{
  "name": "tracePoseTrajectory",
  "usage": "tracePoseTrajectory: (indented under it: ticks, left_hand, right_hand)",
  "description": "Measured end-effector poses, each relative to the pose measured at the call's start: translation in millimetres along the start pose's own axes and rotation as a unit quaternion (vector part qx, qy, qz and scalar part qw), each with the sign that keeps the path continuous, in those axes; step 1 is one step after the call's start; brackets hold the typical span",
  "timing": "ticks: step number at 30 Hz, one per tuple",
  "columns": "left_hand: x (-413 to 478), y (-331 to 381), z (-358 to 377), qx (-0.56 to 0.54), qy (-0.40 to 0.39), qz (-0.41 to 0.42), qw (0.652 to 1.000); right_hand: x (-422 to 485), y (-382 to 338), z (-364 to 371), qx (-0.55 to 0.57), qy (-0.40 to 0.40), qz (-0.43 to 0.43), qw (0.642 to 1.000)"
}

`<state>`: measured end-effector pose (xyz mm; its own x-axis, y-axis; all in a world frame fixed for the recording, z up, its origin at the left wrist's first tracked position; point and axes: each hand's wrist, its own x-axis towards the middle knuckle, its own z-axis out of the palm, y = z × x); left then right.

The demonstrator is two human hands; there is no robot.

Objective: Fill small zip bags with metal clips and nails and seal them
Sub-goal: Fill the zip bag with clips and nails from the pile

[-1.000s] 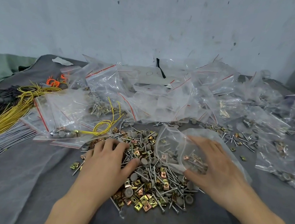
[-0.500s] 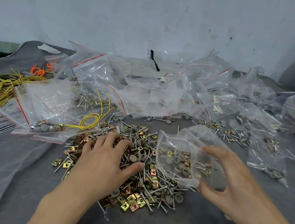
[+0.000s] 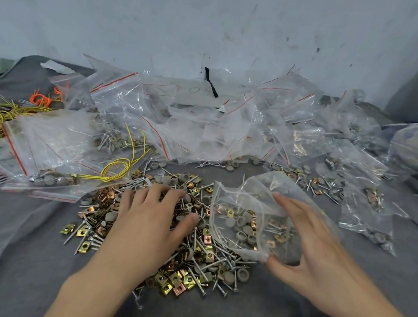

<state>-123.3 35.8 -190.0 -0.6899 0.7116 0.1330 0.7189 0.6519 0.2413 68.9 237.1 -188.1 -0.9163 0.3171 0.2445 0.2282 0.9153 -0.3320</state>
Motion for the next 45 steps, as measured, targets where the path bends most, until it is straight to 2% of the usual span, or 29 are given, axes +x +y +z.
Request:
tracePoseTrajectory:
  ticks: [4,6,8,10,13,18,21,36,39,42,44,45]
  left_hand:
    - [4,11,-2,-0.078,0.052,0.003,0.996]
    - [7,19,-1,-0.095,0.051,0.003,0.994]
    - [10,28,3,-0.096,0.03,0.005,0.995]
    - [12,37,6,-0.091,0.012,0.003,0.996]
    - [15,46,11,-0.066,0.021,0.004,0.998]
    - [27,40,7,-0.163,0.099,-0.038,0.981]
    - [30,30,3,-0.227,0.129,-0.072,0.963]
    - [31,26,1,-0.274,0.127,-0.079,0.95]
    - [32,28,-1,-0.309,0.142,-0.066,0.938]
    - [37,34,-9,-0.373,0.146,-0.047,0.915]
    - [41,41,-19,-0.435,0.133,-0.068,0.888]
    - [43,44,-24,-0.487,0.125,-0.093,0.86]
  right_hand:
    - [-2,12,2,0.012,-0.011,0.007,1.0]
    - [-5,21,0,0.072,-0.014,0.039,0.997]
    - [-9,30,-4,0.154,0.012,0.078,0.985]
    - [-9,39,-6,0.18,0.062,0.107,0.976]
    - [-6,47,-3,0.13,0.078,0.133,0.979]
    - [-3,55,6,-0.024,-0.058,0.159,0.985]
    - [-1,54,6,-0.021,-0.059,0.159,0.985]
    - [-3,57,8,-0.034,-0.048,0.143,0.988]
    - [-3,53,6,-0.043,-0.045,0.141,0.988]
    - [-1,39,1,-0.006,0.011,0.112,0.994]
    - [2,20,-2,0.049,0.059,0.067,0.995]
    - [4,9,-3,0.067,0.075,0.039,0.994]
